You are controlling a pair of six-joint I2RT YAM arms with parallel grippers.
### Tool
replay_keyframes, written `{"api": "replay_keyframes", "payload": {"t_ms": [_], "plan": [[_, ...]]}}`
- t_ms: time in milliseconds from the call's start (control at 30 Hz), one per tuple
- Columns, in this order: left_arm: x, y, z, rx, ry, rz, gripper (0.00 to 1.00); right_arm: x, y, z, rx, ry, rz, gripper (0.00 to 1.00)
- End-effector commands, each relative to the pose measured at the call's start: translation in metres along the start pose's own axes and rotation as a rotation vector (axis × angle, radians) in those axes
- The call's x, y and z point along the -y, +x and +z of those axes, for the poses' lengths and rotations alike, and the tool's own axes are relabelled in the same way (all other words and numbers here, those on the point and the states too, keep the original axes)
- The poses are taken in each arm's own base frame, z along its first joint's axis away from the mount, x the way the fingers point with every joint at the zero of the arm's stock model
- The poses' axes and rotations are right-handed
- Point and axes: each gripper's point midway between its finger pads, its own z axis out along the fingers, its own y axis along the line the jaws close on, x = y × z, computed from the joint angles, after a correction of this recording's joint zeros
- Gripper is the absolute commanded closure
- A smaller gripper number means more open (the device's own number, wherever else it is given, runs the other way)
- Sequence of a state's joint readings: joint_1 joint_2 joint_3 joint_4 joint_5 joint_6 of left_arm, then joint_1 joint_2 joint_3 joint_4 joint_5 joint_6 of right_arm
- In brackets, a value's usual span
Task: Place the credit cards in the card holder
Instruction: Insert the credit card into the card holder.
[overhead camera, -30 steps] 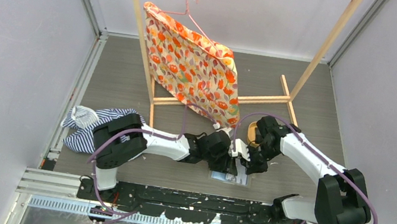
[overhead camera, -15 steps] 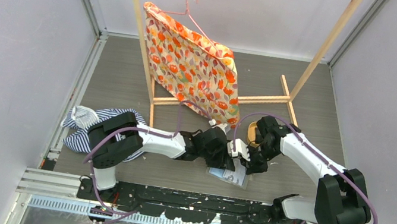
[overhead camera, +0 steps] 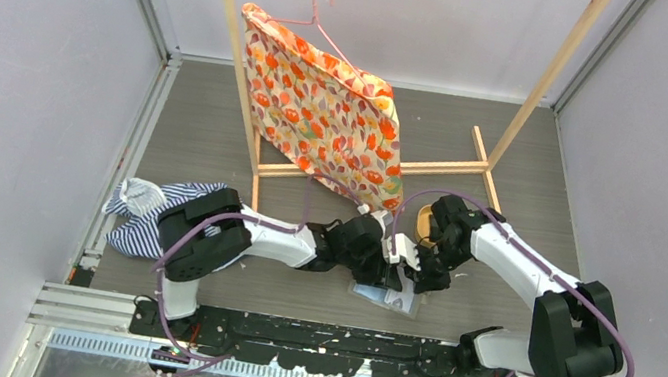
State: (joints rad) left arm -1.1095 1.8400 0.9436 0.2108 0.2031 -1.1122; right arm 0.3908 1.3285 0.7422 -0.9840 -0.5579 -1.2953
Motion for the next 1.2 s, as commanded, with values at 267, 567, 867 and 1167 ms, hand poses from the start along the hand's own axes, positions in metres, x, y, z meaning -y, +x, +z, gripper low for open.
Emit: {"api": "replay_keyframes", "payload": {"t_ms": [267, 567, 867, 1167], "plan": [[0.028, -0.005, 0.009, 0.008, 0.164, -0.02, 0.6, 0.006, -0.011, -0.016, 0.034, 0.031, 0.032, 0.88], [0.028, -0.011, -0.005, 0.087, 0.209, -0.001, 0.56, 0.001, -0.013, -0.044, 0.144, 0.045, 0.085, 0.83], [0.007, -0.018, -0.01, 0.117, 0.066, 0.034, 0.66, -0.003, -0.005, -0.038, 0.154, 0.0, 0.14, 0.86], [-0.007, -0.021, -0.009, 0.108, -0.05, 0.08, 0.87, 0.001, 0.001, -0.022, 0.076, -0.041, 0.16, 0.99]]}}
